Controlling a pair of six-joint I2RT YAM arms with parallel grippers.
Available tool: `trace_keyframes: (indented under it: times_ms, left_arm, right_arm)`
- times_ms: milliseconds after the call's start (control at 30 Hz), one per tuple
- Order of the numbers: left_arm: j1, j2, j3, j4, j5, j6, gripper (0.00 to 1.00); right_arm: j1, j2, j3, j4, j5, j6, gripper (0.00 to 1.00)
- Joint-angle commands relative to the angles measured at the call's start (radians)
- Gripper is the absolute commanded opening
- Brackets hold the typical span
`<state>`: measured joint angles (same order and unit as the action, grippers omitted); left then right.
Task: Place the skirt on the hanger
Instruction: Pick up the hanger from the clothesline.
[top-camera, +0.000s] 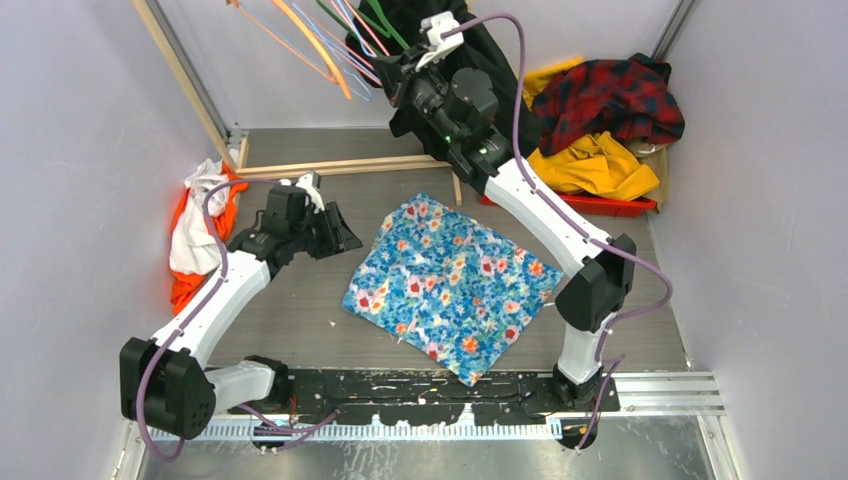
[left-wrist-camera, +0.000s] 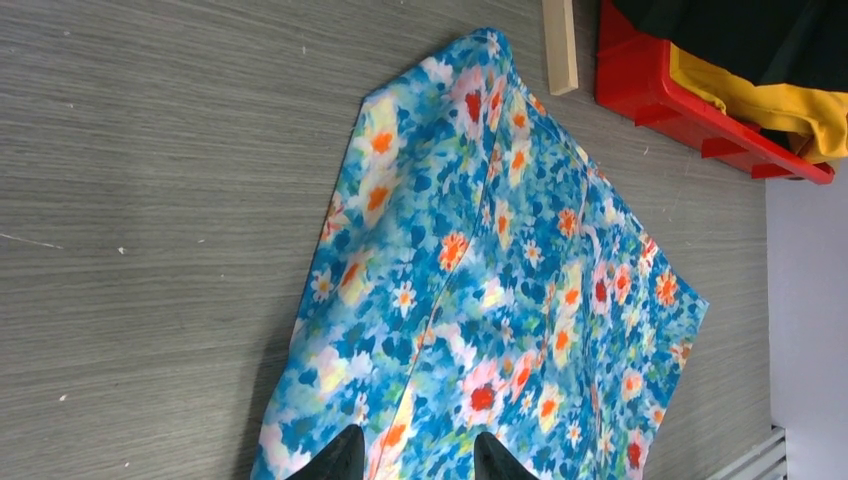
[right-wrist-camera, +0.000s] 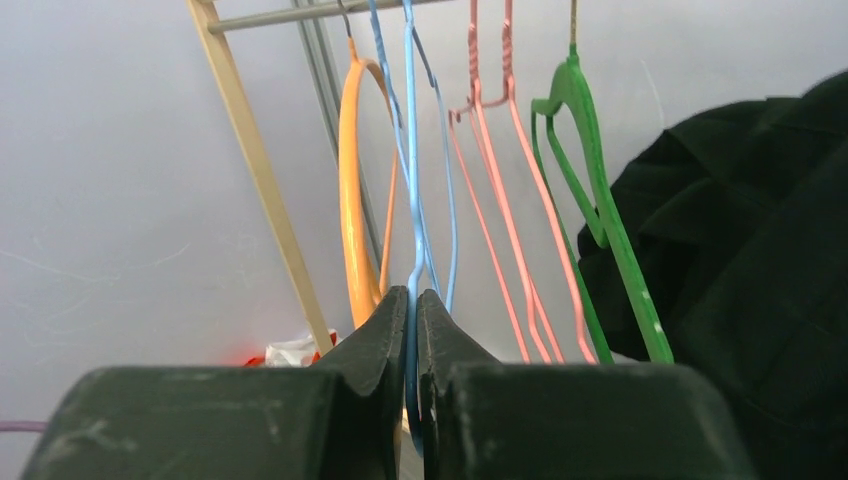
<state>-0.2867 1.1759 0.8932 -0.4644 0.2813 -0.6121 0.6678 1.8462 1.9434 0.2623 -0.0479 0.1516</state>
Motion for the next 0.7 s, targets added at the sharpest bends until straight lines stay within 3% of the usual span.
trace_keyframes:
  times_ms: [0, 667]
  left_arm:
    - [0.005, -0.037, 0.013, 0.016, 0.011, 0.009, 0.44]
    - [0.005, -0.131, 0.016, -0.061, 0.017, 0.015, 0.44]
  right_arm:
    - [0.005, -0.143, -0.088, 0.058, 0.039, -0.025, 0.01]
    - [0.05, -0.705, -0.863, -0.028, 0.126, 0.066, 0.01]
